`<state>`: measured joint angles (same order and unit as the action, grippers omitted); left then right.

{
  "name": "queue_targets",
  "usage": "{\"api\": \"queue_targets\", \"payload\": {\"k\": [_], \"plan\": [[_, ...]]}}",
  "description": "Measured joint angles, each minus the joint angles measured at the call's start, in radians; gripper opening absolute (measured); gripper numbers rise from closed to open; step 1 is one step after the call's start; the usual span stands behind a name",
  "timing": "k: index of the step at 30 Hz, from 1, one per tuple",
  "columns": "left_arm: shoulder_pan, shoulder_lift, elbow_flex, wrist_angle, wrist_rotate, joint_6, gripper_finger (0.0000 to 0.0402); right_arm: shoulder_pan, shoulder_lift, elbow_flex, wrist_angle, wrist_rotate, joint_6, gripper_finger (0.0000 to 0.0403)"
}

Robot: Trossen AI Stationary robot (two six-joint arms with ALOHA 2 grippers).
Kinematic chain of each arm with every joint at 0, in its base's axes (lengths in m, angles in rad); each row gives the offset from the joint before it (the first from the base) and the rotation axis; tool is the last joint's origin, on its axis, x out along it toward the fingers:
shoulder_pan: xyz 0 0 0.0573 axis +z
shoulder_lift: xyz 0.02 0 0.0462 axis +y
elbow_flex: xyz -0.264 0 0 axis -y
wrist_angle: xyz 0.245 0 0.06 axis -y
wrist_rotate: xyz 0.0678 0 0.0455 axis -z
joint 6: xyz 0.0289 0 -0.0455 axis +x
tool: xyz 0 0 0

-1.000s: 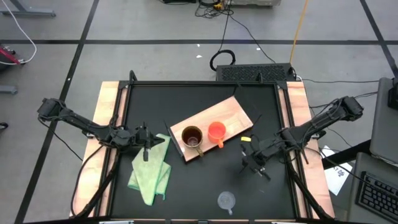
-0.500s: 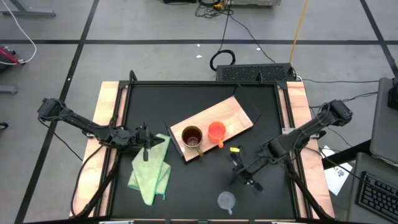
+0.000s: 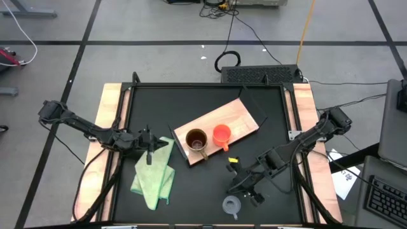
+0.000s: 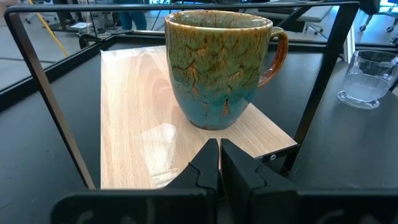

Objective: Stack small to large cups/mugs on shelf
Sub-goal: Put the transparent mug on the shelf

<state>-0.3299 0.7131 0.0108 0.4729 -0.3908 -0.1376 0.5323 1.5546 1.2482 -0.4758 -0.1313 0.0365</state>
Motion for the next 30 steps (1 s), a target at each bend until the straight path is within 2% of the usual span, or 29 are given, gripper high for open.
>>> {"api": "queue_targets", "payload": {"k": [11,30], "plan": [[0.0,0.0,0.0,0.0,0.0,-0.001,0.0019,0.001,0.069,0.01,-0.016,-0.002,0.039,0.0],[0.0,0.0,0.0,-0.002,0.0,-0.001,0.0019,0.002,0.076,-0.004,-0.007,-0.006,0.027,0.0003]]}}
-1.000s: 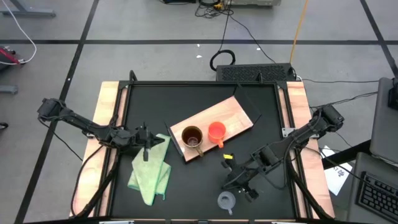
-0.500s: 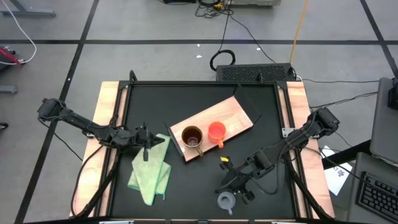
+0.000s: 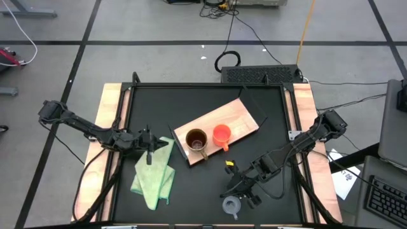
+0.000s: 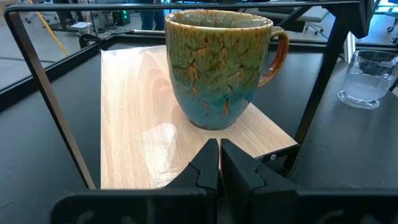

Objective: Stack small to large cups/mugs on shelf
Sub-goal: Put the transparent mug on the shelf

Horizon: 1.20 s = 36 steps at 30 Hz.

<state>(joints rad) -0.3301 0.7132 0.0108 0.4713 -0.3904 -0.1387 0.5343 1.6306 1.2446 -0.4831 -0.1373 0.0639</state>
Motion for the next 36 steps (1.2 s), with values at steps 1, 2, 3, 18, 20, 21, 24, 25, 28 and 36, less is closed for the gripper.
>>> {"api": "queue_targets", "payload": {"k": [1,2,3,18,20,21,24,25,28,36], "plan": [[0.0,0.0,0.0,0.0,0.0,0.0,0.0019,0.0,0.0,0.0,0.0,-0.012,0.0,0.0007],[0.0,0.0,0.0,0.0,0.0,0.0,0.0019,0.0,0.0,0.0,0.0,-0.029,0.0,0.0012],[0.0,0.0,0.0,0.0,0.0,0.0,0.0019,0.0,0.0,0.0,0.0,-0.046,0.0,0.0019],[0.0,0.0,0.0,-0.001,0.0,0.0,0.0019,-0.004,0.005,-0.001,0.0,-0.051,0.01,0.016],[0.0,0.0,0.0,-0.001,0.0,0.0,0.0019,-0.008,0.01,-0.001,0.003,-0.051,0.007,0.0165],[0.0,0.0,0.0,-0.001,0.0,0.0,0.0019,-0.01,0.016,-0.001,0.004,-0.051,0.006,0.0166],[0.0,0.0,0.0,-0.001,0.0,0.001,0.0019,-0.016,0.039,-0.001,0.02,-0.051,0.002,0.0165],[0.0,0.0,0.0,-0.001,0.0,0.001,0.0019,-0.017,0.049,-0.001,0.026,-0.051,0.002,0.0164],[0.0,0.0,0.0,-0.002,0.0,0.001,0.0019,-0.018,0.073,-0.001,0.032,-0.051,0.0,0.0163],[0.0,0.0,0.0,-0.006,0.0,0.002,0.0019,-0.018,0.105,-0.001,0.043,-0.051,0.0,0.0166]]}}
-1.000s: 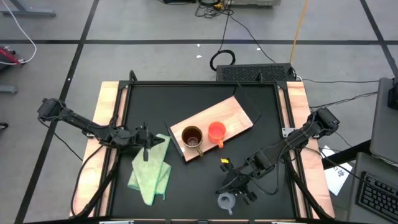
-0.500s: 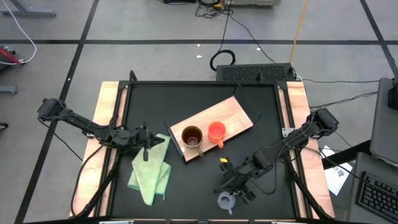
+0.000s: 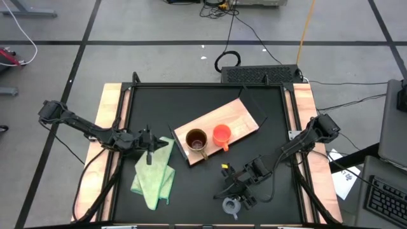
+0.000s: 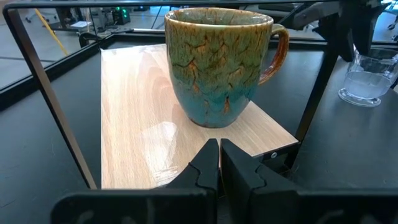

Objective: Stack small to large cups/mugs on shelf
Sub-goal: Put the transparent mug on the shelf

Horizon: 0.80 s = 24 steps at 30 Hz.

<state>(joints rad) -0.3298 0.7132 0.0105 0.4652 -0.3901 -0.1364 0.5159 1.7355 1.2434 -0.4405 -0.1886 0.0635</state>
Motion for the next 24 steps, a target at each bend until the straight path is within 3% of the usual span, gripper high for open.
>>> {"api": "queue_targets", "payload": {"k": [16,24], "plan": [[0.0,0.0,0.0,-0.001,0.024,0.002,0.0019,0.0,0.027,0.0,0.01,0.002,0.003,0.0166],[0.0,0.0,0.0,-0.001,0.024,0.001,0.0019,-0.009,0.027,0.0,0.014,0.019,-0.002,0.0141]]}}
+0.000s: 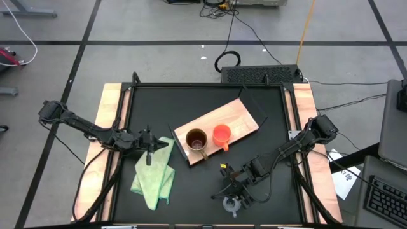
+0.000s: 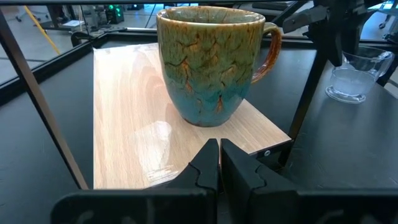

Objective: Stack small to large cups/mugs on shelf
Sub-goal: Put the transparent mug on the shelf

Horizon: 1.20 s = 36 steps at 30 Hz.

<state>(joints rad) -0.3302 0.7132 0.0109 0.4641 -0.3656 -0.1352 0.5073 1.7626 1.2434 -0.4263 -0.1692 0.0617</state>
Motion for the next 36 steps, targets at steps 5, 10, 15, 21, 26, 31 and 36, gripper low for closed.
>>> {"api": "queue_targets", "payload": {"k": [5,10,15,21,26,31,36], "plan": [[0.0,0.0,0.0,0.0,0.001,0.0,0.0019,-0.002,0.0,0.0,-0.002,0.018,-0.002,0.011],[0.0,0.0,0.0,0.0,0.001,0.0,0.0019,-0.003,0.0,-0.023,0.016,0.018,-0.002,0.0071],[0.0,0.0,0.0,0.0,0.001,0.0,0.0019,-0.014,0.0,-0.065,0.049,0.019,0.004,0.0029],[0.0,0.0,0.0,0.0,0.001,-0.005,0.0019,-0.023,0.0,-0.066,0.048,0.016,0.004,0.0005],[0.0,0.0,0.0,0.0,0.001,-0.005,0.0019,-0.024,0.0,-0.066,0.039,0.015,-0.001,0.0002],[0.0,0.0,0.0,0.0,0.001,-0.005,0.0019,-0.024,-0.007,-0.065,0.025,0.016,0.005,0.0001],[0.0,0.0,0.0,-0.001,0.001,-0.004,0.0019,-0.023,-0.031,-0.033,-0.033,0.046,0.007,0.0001]]}}
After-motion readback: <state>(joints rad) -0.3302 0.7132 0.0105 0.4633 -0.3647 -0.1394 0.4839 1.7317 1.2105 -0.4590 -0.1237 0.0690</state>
